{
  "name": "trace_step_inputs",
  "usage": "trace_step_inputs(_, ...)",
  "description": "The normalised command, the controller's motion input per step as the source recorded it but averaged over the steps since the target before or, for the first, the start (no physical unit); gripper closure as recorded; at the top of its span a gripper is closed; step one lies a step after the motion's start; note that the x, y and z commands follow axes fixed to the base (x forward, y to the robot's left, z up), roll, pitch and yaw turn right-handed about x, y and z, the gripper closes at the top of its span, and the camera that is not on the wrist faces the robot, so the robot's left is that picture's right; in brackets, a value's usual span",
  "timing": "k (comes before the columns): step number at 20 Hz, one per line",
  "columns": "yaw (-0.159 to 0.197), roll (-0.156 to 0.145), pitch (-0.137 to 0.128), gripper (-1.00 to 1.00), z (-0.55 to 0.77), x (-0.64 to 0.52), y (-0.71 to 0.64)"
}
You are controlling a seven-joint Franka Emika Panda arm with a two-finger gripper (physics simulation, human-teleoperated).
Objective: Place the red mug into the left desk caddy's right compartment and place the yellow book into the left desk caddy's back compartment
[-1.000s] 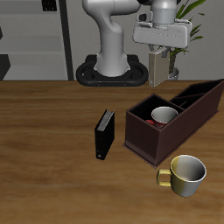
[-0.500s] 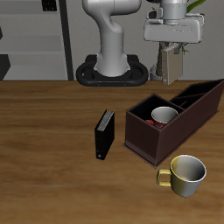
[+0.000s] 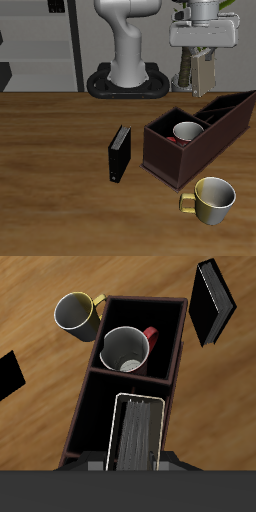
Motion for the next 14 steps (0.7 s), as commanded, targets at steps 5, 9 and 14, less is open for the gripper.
trace_step_inputs(5,0.013,0.019,-0.006,1.00,0.04,0.19,0.08)
trace_step_inputs(9,0.023,0.002,0.016,1.00,-0.04,0.22,0.09)
trace_step_inputs(14,0.011,0.008,0.009,1.00,-0.01,0.22,0.07)
